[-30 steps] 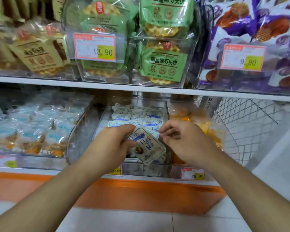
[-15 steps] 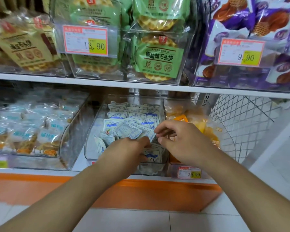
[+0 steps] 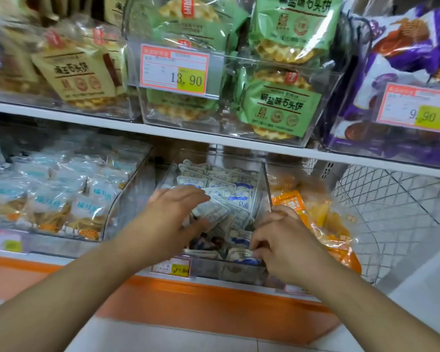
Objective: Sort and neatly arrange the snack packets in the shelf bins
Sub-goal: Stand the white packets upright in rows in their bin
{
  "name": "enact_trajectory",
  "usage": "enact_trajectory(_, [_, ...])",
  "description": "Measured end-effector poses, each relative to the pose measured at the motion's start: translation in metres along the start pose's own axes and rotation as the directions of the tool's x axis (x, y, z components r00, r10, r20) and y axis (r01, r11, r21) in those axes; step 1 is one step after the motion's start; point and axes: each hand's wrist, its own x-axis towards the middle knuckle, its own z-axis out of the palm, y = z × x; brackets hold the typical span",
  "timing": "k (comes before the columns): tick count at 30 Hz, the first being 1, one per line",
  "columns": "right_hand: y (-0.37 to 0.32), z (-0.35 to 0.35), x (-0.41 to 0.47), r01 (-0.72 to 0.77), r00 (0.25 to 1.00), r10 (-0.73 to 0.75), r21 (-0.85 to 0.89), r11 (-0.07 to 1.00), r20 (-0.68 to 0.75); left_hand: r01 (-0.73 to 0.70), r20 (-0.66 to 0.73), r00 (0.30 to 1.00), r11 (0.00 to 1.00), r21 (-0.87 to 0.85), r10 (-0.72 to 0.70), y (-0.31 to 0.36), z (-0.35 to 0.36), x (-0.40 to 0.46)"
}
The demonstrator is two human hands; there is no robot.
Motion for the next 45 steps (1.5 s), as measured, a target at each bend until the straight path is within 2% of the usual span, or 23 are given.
enact_trajectory(2, [0.002,-0.005,0.002,-0.006,0.999,0.007,-0.03,1.0,0.04,0.091,0.003,0.996,0.996,-0.012,-0.091,-0.016,-0.007,-0.005])
enact_trajectory(4, [0.0,-0.012,0.007,-0.017,1.0,0.018,-0.033,0.999,0.017,0.178,0.049,0.983,0.98,-0.086,-0.175,-0.026,-0.008,-0.009])
enact_trajectory(8, [-0.021,-0.021,0.042,-0.086,0.987,0.107,0.169,0.982,-0.119,0.271,0.086,0.962,0.951,-0.151,-0.261,-0.033,-0.005,-0.014])
enact_trajectory(10, [-0.031,-0.013,0.072,-0.122,0.987,0.142,0.218,0.968,-0.079,0.316,0.124,0.947,0.928,-0.199,-0.296,-0.035,-0.011,-0.015])
enact_trajectory(14, [-0.047,0.01,0.119,-0.293,0.95,0.26,0.208,0.933,0.172,0.315,0.184,0.944,0.912,-0.263,-0.273,-0.045,-0.017,-0.023])
enact_trajectory(17, [-0.052,0.023,0.131,-0.355,0.93,0.33,0.156,0.922,0.164,0.34,0.208,0.934,0.905,-0.256,-0.292,-0.051,-0.018,-0.028])
enact_trajectory(20, [-0.049,0.021,0.13,-0.364,0.931,0.337,0.294,0.884,0.14,0.345,0.211,0.931,0.904,-0.252,-0.297,-0.049,-0.02,-0.026])
enact_trajectory(25, [-0.04,-0.001,0.107,-0.329,0.928,0.369,0.368,0.87,-0.044,0.35,0.219,0.926,0.914,-0.203,-0.306,-0.042,-0.021,-0.022])
enact_trajectory(28, [-0.037,-0.011,0.089,-0.298,0.913,0.387,0.436,0.849,-0.13,0.323,0.139,0.944,0.927,-0.193,-0.3,-0.036,-0.022,-0.02])
enact_trajectory(30, [-0.035,-0.016,0.078,-0.234,0.909,0.361,0.461,0.856,-0.21,0.297,0.076,0.955,0.933,-0.203,-0.288,-0.029,-0.025,-0.018])
enact_trajectory(32, [-0.036,-0.02,0.065,-0.138,0.909,0.304,0.48,0.866,-0.287,0.332,0.036,0.942,0.912,-0.243,-0.333,-0.019,-0.032,-0.016])
enact_trajectory(34, [-0.038,-0.022,0.055,0.022,0.909,0.178,0.472,0.881,-0.376,0.389,-0.026,0.906,0.854,-0.344,-0.423,-0.008,-0.039,-0.012])
enact_trajectory(36, [-0.042,-0.022,0.045,0.223,0.876,-0.016,0.374,0.9,-0.483,0.385,-0.084,0.879,0.801,-0.458,-0.47,0.007,-0.048,-0.009])
enact_trajectory(37, [-0.045,-0.024,0.041,0.3,0.845,-0.106,0.302,0.905,-0.524,0.397,-0.03,0.861,0.709,-0.582,-0.507,0.016,-0.052,-0.008])
enact_trajectory(38, [-0.047,-0.027,0.037,0.355,0.809,-0.181,0.219,0.909,-0.559,0.439,0.113,0.833,0.524,-0.73,-0.541,0.026,-0.056,-0.007])
enact_trajectory(39, [-0.05,-0.03,0.033,0.386,0.778,-0.237,0.145,0.911,-0.582,0.491,0.298,0.806,0.294,-0.82,-0.512,0.034,-0.059,-0.007])
enact_trajectory(40, [-0.05,-0.033,0.029,0.392,0.763,-0.264,0.097,0.915,-0.589,0.525,0.434,0.79,0.114,-0.843,-0.433,0.041,-0.063,-0.009])
enact_trajectory(41, [-0.05,-0.035,0.024,0.381,0.77,-0.274,0.07,0.922,-0.576,0.53,0.488,0.801,0.033,-0.847,-0.347,0.043,-0.062,-0.011])
enact_trajectory(42, [-0.047,-0.036,0.019,0.357,0.796,-0.271,0.058,0.932,-0.541,0.521,0.492,0.819,0.022,-0.854,-0.297,0.043,-0.06,-0.013])
enact_trajectory(43, [-0.043,-0.038,0.014,0.305,0.843,-0.238,0.064,0.95,-0.483,0.501,0.468,0.838,0.059,-0.863,-0.281,0.042,-0.059,-0.014])
enact_trajectory(45, [-0.033,-0.037,0.005,0.151,0.935,-0.087,0.162,0.975,-0.345,0.465,0.409,0.855,0.123,-0.877,-0.318,0.041,-0.056,-0.015])
